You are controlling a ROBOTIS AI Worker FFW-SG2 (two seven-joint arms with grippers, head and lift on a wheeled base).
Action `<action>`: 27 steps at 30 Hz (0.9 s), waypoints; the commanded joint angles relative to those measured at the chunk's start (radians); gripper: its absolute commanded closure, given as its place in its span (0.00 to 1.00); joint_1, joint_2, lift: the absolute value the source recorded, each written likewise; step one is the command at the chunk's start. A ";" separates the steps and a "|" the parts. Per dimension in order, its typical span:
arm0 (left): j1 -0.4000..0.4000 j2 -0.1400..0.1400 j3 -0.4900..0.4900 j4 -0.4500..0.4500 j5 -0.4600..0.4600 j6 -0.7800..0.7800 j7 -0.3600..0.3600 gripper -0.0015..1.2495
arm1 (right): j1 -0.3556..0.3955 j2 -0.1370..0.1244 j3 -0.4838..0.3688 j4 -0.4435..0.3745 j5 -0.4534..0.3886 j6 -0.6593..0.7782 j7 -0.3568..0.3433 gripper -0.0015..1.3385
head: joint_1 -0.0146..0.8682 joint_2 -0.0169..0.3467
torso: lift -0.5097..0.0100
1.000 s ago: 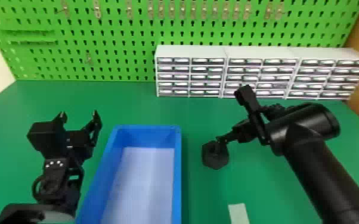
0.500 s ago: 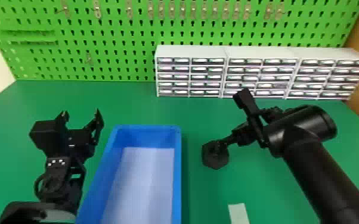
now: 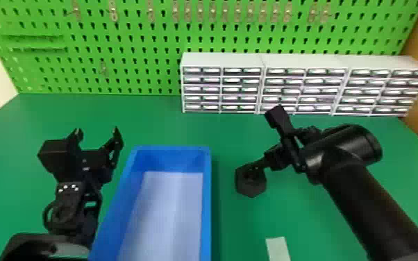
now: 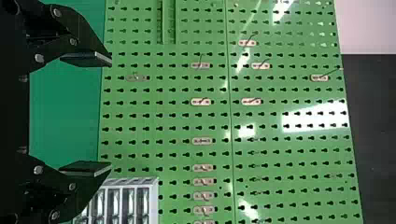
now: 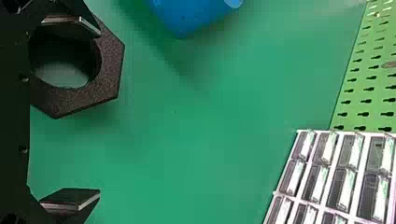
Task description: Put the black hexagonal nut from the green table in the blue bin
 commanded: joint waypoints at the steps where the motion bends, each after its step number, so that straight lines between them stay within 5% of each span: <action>1: -0.003 0.000 -0.001 0.002 0.000 -0.002 0.000 0.37 | -0.006 0.001 0.013 0.023 -0.007 -0.010 -0.008 0.08 | 0.76 0.20 | 0.80; 27: -0.018 0.000 -0.003 0.014 0.000 -0.021 0.000 0.37 | -0.031 -0.019 0.076 0.098 -0.011 -0.019 -0.014 0.08 | 0.76 0.20 | 0.80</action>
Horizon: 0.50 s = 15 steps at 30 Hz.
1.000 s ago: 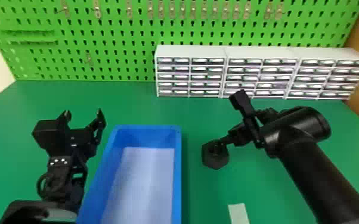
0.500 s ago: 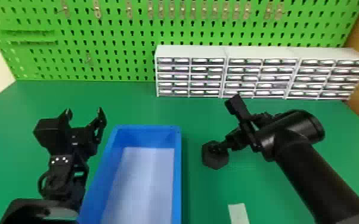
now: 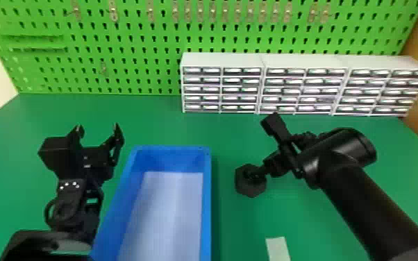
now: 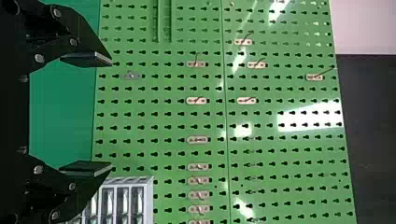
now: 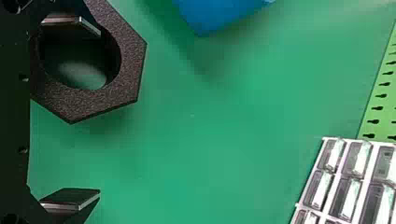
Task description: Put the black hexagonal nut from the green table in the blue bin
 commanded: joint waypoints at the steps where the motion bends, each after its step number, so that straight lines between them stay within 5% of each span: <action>1: -0.003 0.000 0.000 0.001 0.000 -0.006 0.000 0.37 | -0.006 -0.006 0.009 0.013 0.000 0.000 0.000 0.08 | 0.76 0.20 | 0.80; 15: -0.015 0.000 -0.011 0.012 0.002 -0.012 0.000 0.37 | -0.014 -0.007 0.017 0.056 0.014 -0.017 -0.026 0.08 | 0.76 0.20 | 0.80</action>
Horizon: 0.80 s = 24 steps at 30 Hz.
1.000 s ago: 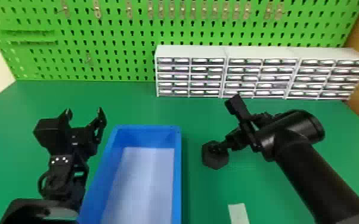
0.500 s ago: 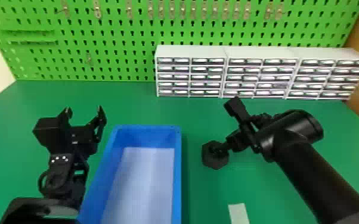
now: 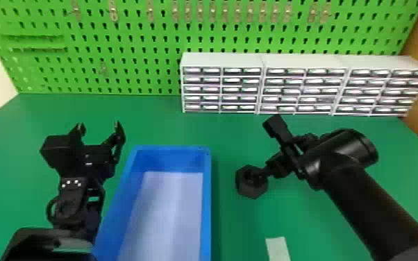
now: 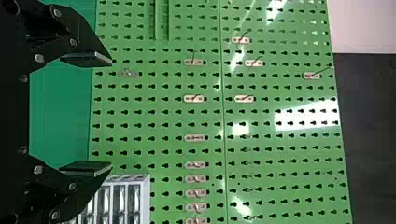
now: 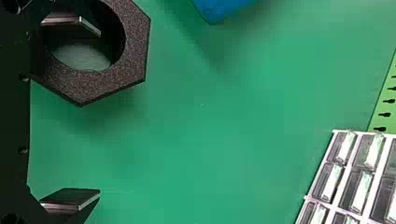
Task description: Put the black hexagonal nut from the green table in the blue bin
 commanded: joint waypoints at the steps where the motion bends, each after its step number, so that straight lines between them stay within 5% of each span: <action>1: -0.003 0.000 -0.003 0.002 0.001 -0.005 0.000 0.37 | -0.003 -0.003 0.010 0.022 0.012 0.004 -0.001 0.08 | 0.76 0.20 | 0.80; 13: 0.006 0.000 0.007 0.002 0.004 -0.017 0.000 0.37 | 0.031 -0.027 0.016 0.045 0.010 0.024 0.001 0.09 | 0.76 0.20 | 0.80; 15: 0.005 0.000 0.007 0.002 0.004 -0.019 0.000 0.37 | 0.034 -0.027 0.017 0.045 0.012 0.028 0.001 0.16 | 0.76 0.20 | 0.80; 19: 0.002 0.000 0.004 0.002 0.004 -0.017 0.000 0.37 | 0.037 -0.022 0.017 0.046 0.012 0.037 0.001 0.56 | 0.76 0.20 | 0.80; 24: 0.000 0.000 0.002 0.004 0.003 -0.017 0.000 0.37 | 0.034 -0.022 0.013 0.046 0.012 0.051 0.001 0.60 | 0.76 0.20 | 0.80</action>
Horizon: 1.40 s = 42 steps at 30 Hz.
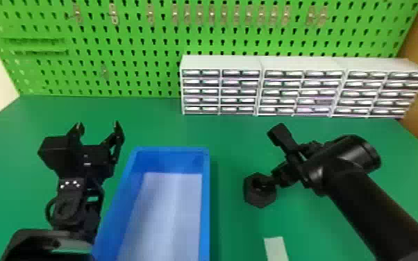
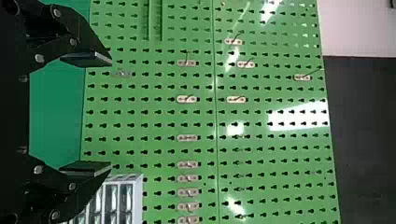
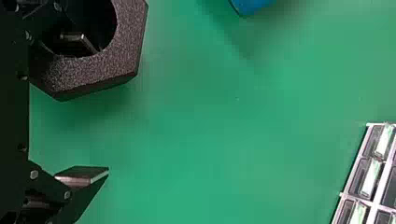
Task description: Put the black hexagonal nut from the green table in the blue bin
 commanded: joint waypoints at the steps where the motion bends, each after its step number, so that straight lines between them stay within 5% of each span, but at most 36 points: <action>1: 0.000 0.000 -0.001 0.001 0.000 0.001 0.000 0.37 | 0.003 0.001 -0.004 0.003 0.000 0.010 -0.001 0.60 | 0.76 0.20 | 0.80; 14: 0.007 0.000 0.005 0.001 0.003 0.001 0.000 0.37 | -0.002 0.001 -0.038 -0.009 -0.007 0.010 -0.001 0.62 | 0.76 0.20 | 0.80; 42: 0.017 0.000 0.005 0.001 0.006 0.001 0.000 0.37 | 0.026 0.004 -0.186 -0.201 0.033 0.073 -0.001 0.63 | 0.76 0.20 | 0.80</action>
